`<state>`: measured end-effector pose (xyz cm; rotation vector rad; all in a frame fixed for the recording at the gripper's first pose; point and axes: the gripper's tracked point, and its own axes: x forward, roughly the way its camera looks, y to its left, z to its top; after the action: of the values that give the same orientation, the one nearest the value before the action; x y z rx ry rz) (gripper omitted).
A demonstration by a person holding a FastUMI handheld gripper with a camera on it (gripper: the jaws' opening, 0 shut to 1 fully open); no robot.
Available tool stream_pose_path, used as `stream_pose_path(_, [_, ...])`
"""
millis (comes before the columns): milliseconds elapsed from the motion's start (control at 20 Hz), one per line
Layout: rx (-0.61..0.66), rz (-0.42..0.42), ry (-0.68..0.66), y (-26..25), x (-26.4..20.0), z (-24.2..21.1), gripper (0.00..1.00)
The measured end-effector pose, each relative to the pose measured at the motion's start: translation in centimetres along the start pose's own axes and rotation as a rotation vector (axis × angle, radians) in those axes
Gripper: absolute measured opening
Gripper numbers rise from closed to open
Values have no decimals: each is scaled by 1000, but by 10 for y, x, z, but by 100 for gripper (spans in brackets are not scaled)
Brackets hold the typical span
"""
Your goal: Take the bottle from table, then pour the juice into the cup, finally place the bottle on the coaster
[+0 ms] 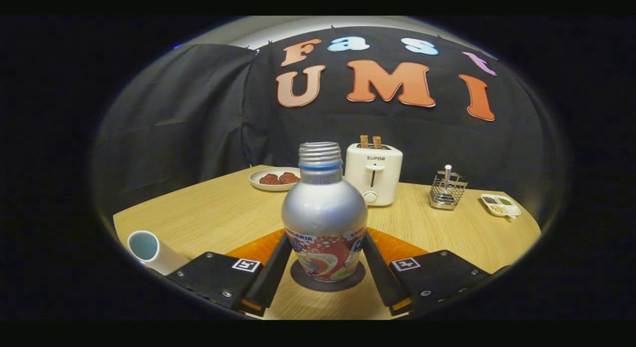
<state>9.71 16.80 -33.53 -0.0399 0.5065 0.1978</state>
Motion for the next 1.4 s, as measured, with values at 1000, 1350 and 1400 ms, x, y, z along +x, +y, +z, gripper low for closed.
stream_pose_path(1000, [79, -175, -360, -76, -161, 120, 97])
stream_pose_path(1350, [103, -234, -418, -105, -213, 131, 97])
stream_pose_path(1400, [109, -240, -421, -109, -217, 131, 97])
